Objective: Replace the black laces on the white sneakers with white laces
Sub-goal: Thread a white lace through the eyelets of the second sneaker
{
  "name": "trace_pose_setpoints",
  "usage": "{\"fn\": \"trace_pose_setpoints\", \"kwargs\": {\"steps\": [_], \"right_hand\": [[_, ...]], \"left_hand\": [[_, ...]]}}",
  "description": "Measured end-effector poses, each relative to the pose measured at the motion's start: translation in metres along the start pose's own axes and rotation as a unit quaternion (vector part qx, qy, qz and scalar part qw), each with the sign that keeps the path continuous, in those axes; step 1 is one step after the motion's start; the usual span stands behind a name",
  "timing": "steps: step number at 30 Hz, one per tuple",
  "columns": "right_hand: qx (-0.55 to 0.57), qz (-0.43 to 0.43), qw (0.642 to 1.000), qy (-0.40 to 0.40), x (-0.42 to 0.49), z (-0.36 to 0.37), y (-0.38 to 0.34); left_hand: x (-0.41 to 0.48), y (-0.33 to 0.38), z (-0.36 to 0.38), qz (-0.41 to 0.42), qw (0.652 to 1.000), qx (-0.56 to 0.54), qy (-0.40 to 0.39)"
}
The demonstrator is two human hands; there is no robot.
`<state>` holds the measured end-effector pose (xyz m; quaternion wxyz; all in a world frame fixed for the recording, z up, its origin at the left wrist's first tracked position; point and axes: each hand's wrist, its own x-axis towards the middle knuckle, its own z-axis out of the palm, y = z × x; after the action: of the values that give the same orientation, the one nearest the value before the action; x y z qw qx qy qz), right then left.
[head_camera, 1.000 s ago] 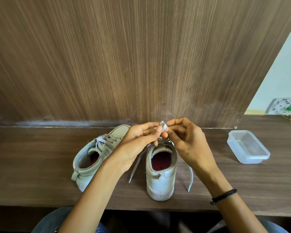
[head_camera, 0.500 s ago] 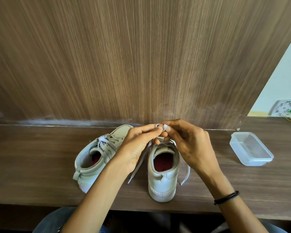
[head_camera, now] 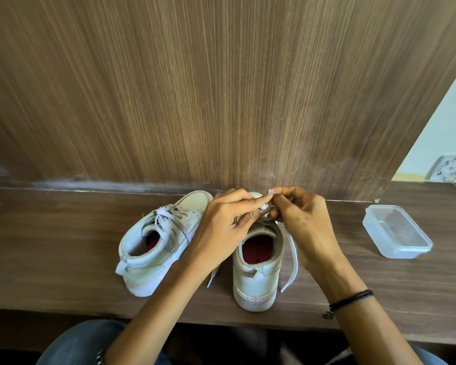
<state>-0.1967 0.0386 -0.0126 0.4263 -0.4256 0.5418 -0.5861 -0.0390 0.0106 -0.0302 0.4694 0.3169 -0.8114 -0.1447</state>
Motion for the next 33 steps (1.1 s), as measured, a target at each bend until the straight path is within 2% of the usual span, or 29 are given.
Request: {"fn": "trace_pose_setpoints", "kwargs": {"steps": [4, 7, 9, 12, 15, 17, 19, 22, 28, 30, 33], "right_hand": [[0.006, 0.002, 1.0, -0.008, 0.0, -0.001, -0.003], [0.011, 0.007, 0.999, -0.034, 0.0, -0.002, -0.005], [0.015, 0.007, 0.998, -0.063, -0.001, -0.002, -0.007], [0.006, -0.012, 0.994, -0.105, -0.004, -0.002, -0.009], [-0.021, -0.046, 0.99, -0.128, -0.007, -0.005, -0.009], [-0.048, -0.063, 0.99, -0.119, -0.007, -0.007, -0.007], [-0.1, -0.096, 0.986, -0.095, -0.006, -0.01, -0.005], [-0.185, -0.189, 0.962, -0.074, -0.012, -0.017, -0.004], [-0.303, -0.321, 0.892, -0.094, -0.014, -0.025, -0.002], [-0.307, -0.323, 0.891, -0.086, -0.014, -0.022, -0.001], [-0.265, -0.299, 0.914, -0.07, -0.017, -0.021, -0.004]], "left_hand": [[0.005, -0.005, -0.001, 0.076, 0.989, 0.123, 0.01], [0.007, 0.001, -0.002, 0.072, 0.985, 0.157, -0.003], [0.006, 0.006, -0.001, -0.001, 0.991, 0.134, -0.024], [0.011, 0.013, -0.004, -0.18, 0.981, 0.028, -0.068], [0.017, 0.021, -0.01, -0.36, 0.913, -0.179, -0.073], [0.018, 0.019, -0.011, -0.415, 0.869, -0.256, -0.083], [0.018, 0.017, -0.012, -0.447, 0.841, -0.292, -0.085], [0.02, 0.015, -0.011, -0.478, 0.815, -0.317, -0.088], [0.023, 0.015, -0.014, -0.502, 0.809, -0.297, -0.073], [0.023, 0.015, -0.015, -0.504, 0.809, -0.293, -0.076], [0.023, 0.014, -0.015, -0.501, 0.812, -0.293, -0.07]]}}
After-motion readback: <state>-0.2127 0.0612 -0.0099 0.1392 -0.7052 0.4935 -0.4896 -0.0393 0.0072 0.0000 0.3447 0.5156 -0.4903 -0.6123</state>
